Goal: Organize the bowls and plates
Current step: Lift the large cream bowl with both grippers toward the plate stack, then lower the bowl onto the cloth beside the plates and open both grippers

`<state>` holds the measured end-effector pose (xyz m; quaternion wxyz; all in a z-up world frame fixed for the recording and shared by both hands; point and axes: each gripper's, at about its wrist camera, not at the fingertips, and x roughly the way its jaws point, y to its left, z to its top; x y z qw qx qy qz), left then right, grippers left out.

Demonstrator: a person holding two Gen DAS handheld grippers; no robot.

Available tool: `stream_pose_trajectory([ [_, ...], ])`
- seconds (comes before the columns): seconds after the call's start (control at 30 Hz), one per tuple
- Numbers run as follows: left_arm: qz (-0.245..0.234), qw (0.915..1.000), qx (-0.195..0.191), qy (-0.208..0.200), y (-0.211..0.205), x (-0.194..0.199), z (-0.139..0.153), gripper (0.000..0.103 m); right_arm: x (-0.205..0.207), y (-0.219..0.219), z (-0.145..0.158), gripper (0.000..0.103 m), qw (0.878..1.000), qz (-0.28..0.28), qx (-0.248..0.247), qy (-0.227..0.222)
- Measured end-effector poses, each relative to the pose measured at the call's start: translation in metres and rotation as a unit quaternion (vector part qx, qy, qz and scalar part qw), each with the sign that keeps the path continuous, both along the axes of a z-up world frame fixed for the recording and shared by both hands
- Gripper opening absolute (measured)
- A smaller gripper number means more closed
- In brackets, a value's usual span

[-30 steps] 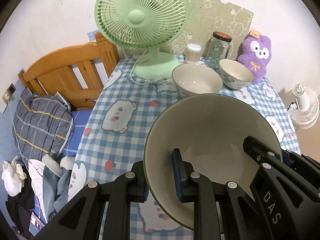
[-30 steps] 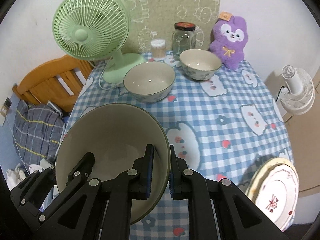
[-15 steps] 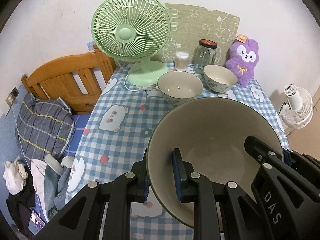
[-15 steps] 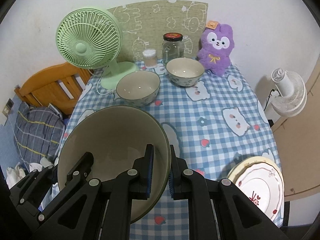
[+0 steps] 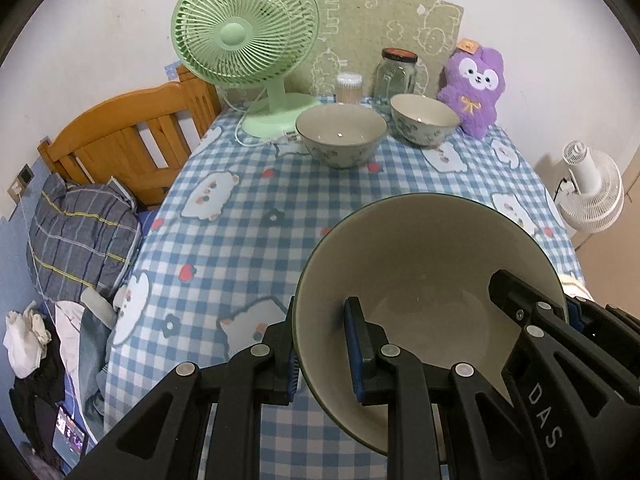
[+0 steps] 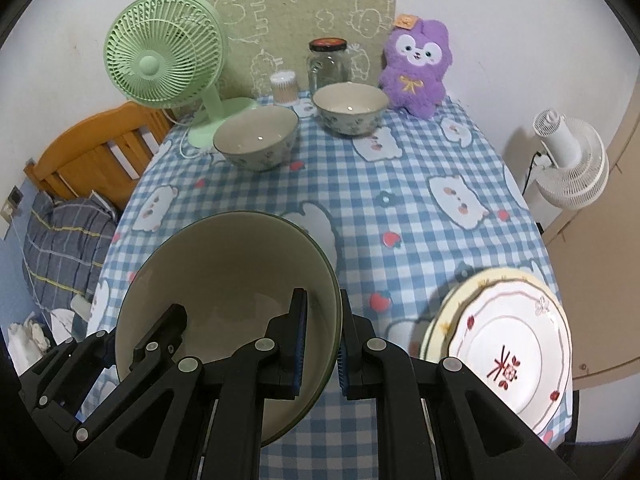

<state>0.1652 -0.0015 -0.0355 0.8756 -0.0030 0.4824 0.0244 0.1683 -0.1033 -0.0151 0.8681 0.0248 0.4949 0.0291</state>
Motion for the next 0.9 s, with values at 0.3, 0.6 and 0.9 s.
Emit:
stream_pose_trajectory([
  [0.3, -0.016, 0.9997, -0.003, 0.015, -0.019, -0.014, -0.025, 0.018, -0.019, -0.019, -0.026, 0.016, 1.0, -0.018, 0.002, 0.008],
  [0.6, -0.028, 0.9992, 0.001, 0.029, -0.033, -0.024, -0.049, 0.018, -0.03, -0.033, -0.052, 0.016, 0.999, -0.029, 0.003, 0.022],
  [0.9, -0.025, 0.9992, -0.001, 0.031, -0.037, -0.028, -0.065, 0.018, -0.034, -0.037, -0.069, 0.016, 0.999, -0.024, -0.001, 0.026],
])
